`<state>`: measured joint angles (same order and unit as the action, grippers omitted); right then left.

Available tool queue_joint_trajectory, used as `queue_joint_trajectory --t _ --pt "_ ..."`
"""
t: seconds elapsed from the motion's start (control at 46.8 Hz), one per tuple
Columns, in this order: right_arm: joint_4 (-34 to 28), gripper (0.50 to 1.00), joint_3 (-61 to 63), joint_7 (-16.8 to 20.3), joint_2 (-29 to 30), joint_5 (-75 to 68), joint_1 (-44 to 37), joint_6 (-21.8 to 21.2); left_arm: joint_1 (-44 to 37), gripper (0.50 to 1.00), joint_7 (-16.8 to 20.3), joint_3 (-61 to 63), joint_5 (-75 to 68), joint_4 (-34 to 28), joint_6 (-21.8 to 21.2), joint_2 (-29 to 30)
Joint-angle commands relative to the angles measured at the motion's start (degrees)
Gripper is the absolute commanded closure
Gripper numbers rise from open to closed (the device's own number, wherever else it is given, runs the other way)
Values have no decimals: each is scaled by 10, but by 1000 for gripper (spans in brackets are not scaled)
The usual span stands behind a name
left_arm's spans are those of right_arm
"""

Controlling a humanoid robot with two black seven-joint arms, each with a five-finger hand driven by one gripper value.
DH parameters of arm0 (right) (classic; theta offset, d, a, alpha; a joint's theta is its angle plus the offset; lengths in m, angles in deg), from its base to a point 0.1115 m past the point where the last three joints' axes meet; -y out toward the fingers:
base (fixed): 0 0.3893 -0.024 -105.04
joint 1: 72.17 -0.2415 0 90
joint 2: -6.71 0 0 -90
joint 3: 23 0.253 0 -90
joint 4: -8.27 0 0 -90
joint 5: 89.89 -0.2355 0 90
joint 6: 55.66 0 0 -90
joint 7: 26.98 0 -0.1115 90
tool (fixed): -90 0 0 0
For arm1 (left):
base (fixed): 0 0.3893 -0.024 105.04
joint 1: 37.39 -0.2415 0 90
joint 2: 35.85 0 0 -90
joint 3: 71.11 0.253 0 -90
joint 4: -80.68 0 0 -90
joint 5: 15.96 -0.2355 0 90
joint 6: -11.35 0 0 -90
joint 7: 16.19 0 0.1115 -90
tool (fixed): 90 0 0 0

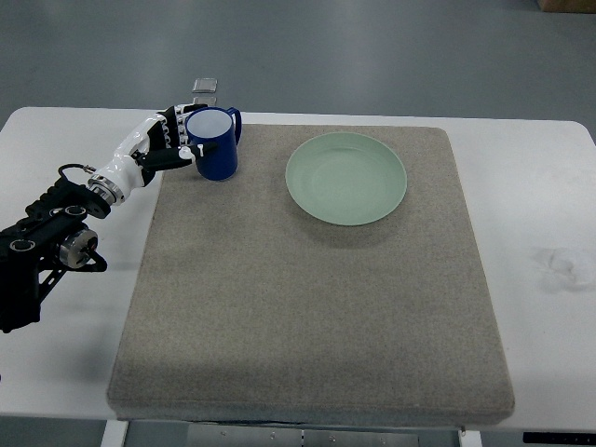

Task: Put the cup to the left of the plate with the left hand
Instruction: 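Carry the mug with the left hand past the plate and set it down beside it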

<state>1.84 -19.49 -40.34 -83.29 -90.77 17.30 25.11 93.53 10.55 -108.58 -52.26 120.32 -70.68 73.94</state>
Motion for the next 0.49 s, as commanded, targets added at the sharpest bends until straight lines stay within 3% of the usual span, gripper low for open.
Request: queue_joint_trajectory --t 0.0,0.085,0.128,0.47 --pt "0 568 0 0 0 0 0 0 0 624 0 0 2 3 -2 -1" --pt "0 568 0 0 0 0 0 0 0 607 -1 0 2 4 -2 -1" --pt "0 568 0 0 0 0 0 0 0 568 -1 0 3 4 -2 -1" --pt "0 568 0 0 0 0 0 0 0 506 -1 -5 5 7 -2 0"
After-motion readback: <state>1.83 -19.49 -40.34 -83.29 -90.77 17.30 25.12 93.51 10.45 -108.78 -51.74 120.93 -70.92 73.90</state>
